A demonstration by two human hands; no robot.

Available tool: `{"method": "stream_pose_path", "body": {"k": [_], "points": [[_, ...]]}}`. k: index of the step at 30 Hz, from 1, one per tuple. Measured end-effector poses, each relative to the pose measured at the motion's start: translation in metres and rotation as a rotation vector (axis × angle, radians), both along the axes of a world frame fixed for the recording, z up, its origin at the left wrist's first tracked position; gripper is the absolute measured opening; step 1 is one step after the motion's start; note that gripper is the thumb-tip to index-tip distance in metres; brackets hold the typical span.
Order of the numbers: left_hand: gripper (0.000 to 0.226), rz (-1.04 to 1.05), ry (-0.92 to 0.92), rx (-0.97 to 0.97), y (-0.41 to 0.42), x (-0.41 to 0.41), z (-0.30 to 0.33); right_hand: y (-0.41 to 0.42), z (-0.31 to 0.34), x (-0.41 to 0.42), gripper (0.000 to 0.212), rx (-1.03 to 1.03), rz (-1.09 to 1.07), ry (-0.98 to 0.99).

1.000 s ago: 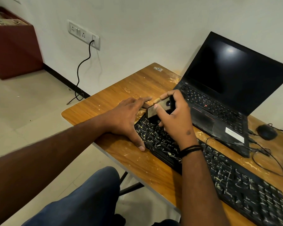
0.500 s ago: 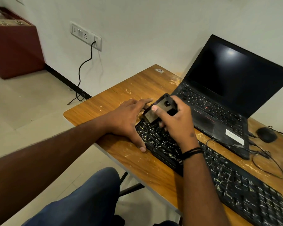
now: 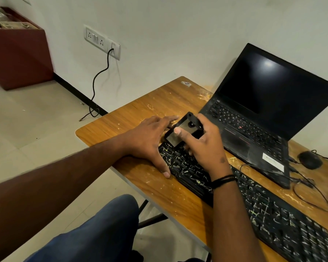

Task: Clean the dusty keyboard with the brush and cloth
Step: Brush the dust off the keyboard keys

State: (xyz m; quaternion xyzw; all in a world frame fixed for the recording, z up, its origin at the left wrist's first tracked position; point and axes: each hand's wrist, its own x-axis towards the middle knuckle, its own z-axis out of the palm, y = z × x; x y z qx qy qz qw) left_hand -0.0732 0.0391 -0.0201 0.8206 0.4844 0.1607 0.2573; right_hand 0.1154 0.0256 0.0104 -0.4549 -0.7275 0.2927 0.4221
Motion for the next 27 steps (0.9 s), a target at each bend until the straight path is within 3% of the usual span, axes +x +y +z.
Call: {"method": "stream_pose_path", "body": {"k": [4, 8, 11, 15, 19, 23, 27], "points": [[0.15, 0.001, -0.014, 0.004, 0.0, 0.0005, 0.0011, 0.0017, -0.0003, 0.0013, 0.022, 0.095, -0.155, -0.058], [0.149, -0.01, -0.021, 0.001, -0.0015, -0.0004, 0.0014, -0.0002, 0.0002, 0.0048, 0.02, 0.028, -0.046, -0.021], [0.149, -0.01, -0.029, 0.005, -0.0019, 0.0004, 0.0025, 0.0013, -0.0009, 0.0059, 0.023, 0.062, -0.184, -0.059], [0.149, -0.008, -0.019, 0.0, -0.0021, -0.0003, 0.0025, -0.0032, 0.0011, 0.004, 0.026, -0.124, -0.001, 0.099], [0.148, -0.006, -0.016, 0.005, -0.001, 0.0008, 0.002, -0.0024, -0.0008, 0.0011, 0.032, -0.02, -0.15, 0.024], [0.149, -0.01, -0.026, 0.002, -0.0002, -0.0006, -0.0002, -0.0059, 0.0006, 0.0034, 0.025, -0.075, -0.013, 0.051], [0.149, -0.011, -0.024, 0.004, 0.0004, -0.0003, -0.0004, -0.0034, -0.0009, 0.0007, 0.021, 0.073, -0.143, -0.07]]}}
